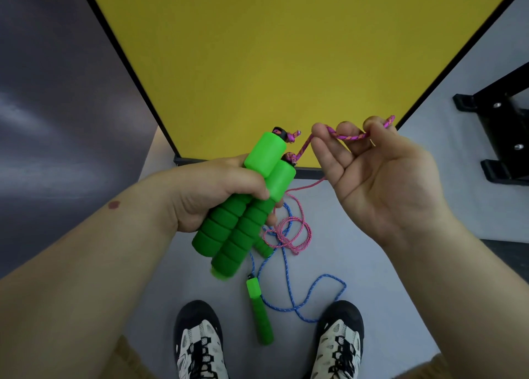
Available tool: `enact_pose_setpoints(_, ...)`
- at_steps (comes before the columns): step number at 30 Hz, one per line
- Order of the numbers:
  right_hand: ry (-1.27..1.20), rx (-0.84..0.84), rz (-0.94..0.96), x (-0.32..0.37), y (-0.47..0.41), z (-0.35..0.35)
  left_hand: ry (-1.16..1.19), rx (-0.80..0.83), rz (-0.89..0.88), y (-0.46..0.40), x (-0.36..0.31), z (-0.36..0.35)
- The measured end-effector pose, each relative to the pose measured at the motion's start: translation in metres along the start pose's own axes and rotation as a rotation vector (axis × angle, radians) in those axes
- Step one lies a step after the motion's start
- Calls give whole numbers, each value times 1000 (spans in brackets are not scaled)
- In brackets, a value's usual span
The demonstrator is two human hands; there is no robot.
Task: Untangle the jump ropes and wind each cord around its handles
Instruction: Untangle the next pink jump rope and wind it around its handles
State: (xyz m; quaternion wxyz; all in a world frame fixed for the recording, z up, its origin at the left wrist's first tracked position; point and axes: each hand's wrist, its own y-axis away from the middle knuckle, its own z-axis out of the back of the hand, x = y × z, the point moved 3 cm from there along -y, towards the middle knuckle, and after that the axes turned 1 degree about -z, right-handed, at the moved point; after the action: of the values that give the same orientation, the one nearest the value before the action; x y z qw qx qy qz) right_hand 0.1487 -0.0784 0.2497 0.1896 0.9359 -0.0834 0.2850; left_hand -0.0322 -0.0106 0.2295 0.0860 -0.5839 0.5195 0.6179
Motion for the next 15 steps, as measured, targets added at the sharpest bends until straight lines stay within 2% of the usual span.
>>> enact_pose_setpoints(4,76,-63,-31,-1,-4,5,-111,-78,62,1,1,1)
enact_pose_setpoints(5,194,-140,-40,-2,-6,8,-247,-131,47,1,0,1)
enact_pose_setpoints(8,763,-442,-76,-4,-8,26,-918,-322,-20,1,-3,3)
enact_pose_setpoints(10,1047,-517,-139,-4,-4,28,-1220,-409,-81,0,-2,2)
enact_pose_setpoints(12,1221,-433,-32,-6,2,20,-1368,-473,-160,-2,0,1)
enact_pose_setpoints(14,1275,-213,118,-12,6,7,-1503,-504,-269,-4,-1,-4)
enact_pose_setpoints(15,1278,-96,137,-18,8,1,-1560,-513,-319,-5,-2,-9)
